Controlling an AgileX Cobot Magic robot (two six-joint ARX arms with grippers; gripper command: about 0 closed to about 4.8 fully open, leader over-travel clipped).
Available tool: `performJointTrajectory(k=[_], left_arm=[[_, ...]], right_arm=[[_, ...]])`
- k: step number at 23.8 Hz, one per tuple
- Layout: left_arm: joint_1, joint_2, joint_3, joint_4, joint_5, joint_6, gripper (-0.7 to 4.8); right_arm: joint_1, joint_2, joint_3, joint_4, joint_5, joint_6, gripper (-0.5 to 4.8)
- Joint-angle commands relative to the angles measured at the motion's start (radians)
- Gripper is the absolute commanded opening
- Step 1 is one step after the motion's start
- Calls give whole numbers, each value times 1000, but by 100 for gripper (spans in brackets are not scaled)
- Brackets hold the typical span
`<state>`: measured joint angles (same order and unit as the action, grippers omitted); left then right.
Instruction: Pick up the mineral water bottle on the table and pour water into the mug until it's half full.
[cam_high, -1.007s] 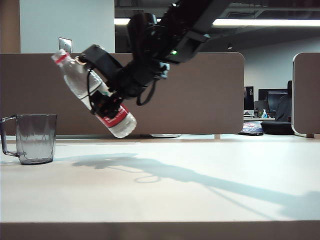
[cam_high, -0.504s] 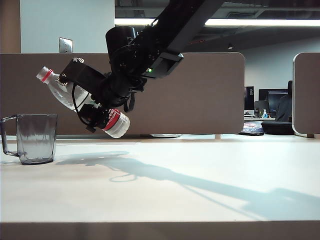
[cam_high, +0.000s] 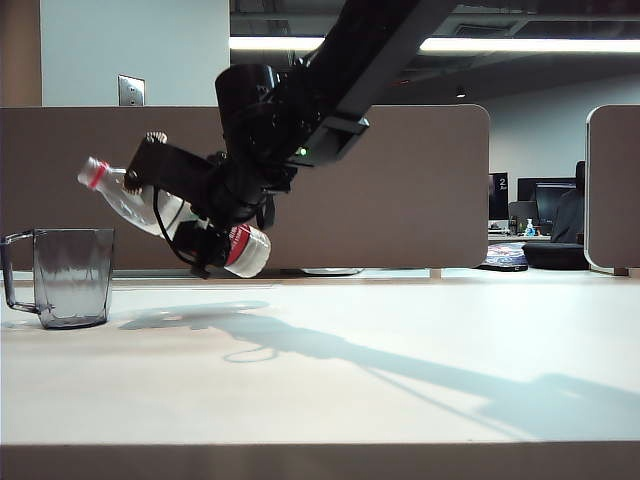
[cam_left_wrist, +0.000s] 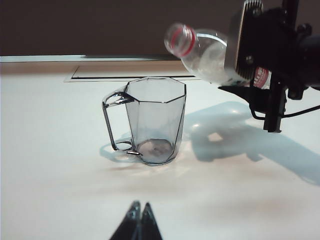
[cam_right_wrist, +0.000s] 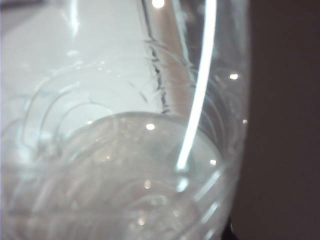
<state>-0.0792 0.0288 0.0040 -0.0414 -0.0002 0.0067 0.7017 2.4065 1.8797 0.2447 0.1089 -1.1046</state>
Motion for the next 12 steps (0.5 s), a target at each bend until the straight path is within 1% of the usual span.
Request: performJointTrajectory(k=[1,4,9,12], left_arm=[[0,1,3,13,4,0,-5],[0,1,3,13,4,0,-5],[0,1,3,13,4,0,-5],[0,1,3,13,4,0,-5]], right_arm=[[1,-10,14,55,17,-58,315],[1,-3,14,77,24,-90,315],[-1,-3,14,82,24,-183,315],[-4,-3,14,84,24,-203,315]])
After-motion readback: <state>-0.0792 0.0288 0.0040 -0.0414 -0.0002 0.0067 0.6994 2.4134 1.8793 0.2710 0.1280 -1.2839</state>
